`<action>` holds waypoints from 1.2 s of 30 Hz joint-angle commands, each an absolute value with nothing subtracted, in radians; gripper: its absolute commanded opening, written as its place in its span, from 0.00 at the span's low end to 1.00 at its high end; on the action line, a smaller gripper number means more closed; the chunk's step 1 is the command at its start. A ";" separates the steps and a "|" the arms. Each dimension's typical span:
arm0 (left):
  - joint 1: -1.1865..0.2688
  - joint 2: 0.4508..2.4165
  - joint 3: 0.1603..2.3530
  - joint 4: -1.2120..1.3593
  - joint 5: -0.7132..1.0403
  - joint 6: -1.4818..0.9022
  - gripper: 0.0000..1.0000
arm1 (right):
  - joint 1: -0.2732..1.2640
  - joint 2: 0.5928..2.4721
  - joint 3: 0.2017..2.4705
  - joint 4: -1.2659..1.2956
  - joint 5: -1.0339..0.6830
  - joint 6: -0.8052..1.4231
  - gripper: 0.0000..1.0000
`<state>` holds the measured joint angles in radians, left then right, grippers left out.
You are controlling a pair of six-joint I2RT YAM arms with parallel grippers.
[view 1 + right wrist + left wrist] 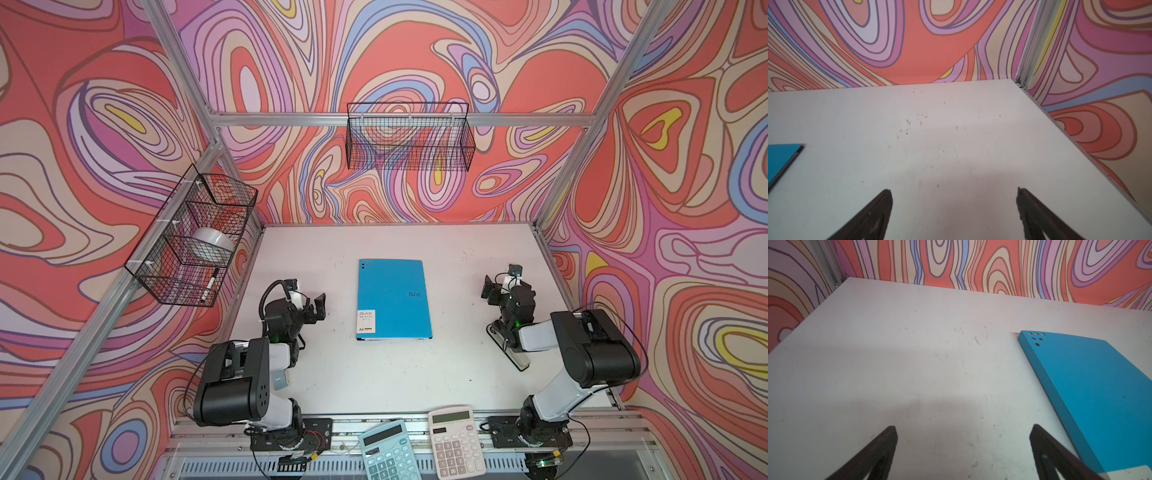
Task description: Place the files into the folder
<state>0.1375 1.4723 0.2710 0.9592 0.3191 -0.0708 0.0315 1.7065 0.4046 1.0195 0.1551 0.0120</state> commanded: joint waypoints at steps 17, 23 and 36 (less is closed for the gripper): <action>0.077 1.537 0.353 0.925 0.236 -0.027 1.00 | 0.013 1.720 0.463 0.972 0.149 0.043 0.99; 0.075 1.538 0.348 0.938 0.236 -0.028 1.00 | 0.014 1.721 0.462 0.972 0.150 0.043 0.99; 0.063 1.539 0.362 0.912 0.221 -0.015 1.00 | 0.013 1.721 0.462 0.973 0.149 0.043 0.98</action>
<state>0.0658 1.5444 0.3462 0.9115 0.2306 -0.0284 0.0181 1.7195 0.4545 0.9726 0.1398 0.0391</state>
